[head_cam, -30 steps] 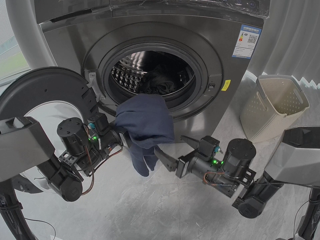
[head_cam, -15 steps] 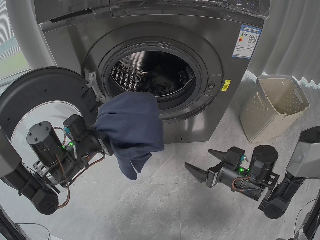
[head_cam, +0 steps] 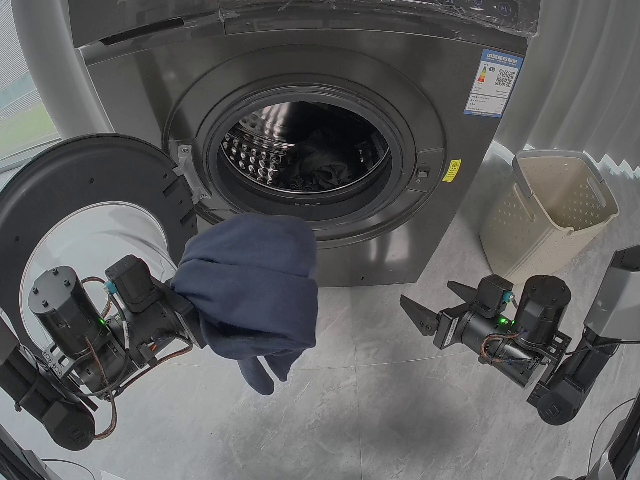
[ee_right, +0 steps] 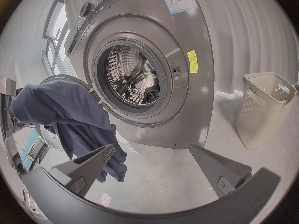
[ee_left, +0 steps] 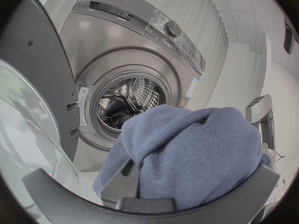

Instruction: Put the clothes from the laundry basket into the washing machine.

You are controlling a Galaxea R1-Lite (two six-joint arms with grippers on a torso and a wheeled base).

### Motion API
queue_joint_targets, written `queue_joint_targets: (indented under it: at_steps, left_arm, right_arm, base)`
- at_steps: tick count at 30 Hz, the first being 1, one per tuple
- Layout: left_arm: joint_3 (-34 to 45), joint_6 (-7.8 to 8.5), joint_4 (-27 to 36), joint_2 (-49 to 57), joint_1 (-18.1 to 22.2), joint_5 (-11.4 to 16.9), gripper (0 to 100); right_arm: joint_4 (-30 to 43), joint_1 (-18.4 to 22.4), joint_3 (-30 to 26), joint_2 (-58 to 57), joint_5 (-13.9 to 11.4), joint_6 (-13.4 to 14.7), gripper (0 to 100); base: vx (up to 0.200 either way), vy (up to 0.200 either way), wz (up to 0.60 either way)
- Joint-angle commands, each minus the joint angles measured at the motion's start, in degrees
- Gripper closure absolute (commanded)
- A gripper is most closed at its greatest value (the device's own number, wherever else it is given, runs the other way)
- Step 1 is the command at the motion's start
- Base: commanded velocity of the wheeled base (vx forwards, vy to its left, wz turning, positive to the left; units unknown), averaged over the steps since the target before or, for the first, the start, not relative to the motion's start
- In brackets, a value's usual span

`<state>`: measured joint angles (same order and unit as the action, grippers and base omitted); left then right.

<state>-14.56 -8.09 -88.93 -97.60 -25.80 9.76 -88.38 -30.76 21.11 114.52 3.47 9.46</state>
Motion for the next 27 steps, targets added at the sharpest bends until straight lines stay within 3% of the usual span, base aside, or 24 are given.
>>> queue_joint_targets:
  at_steps: [1, 23, 27]
  left_arm:
    - [0.32, 0.27, -0.01, 0.04, -0.13, -0.1, 100]
    - [0.58, 0.45, -0.1, -1.45, -0.75, -0.27, 100]
    - [0.67, 0.45, -0.1, -2.16, -1.45, -0.36, 100]
  right_arm:
    - [-0.04, -0.36, 0.16, 0.0, -0.05, 0.03, 0]
    - [-0.04, -0.97, -0.46, -0.17, -0.05, 0.38, 0]
    - [-0.04, -1.59, -0.55, -0.35, -0.05, 0.38, 0]
  base:
    - [0.2, 0.0, 0.0]
    - [0.2, 0.0, 0.0]
    - [0.0, 0.0, 0.0]
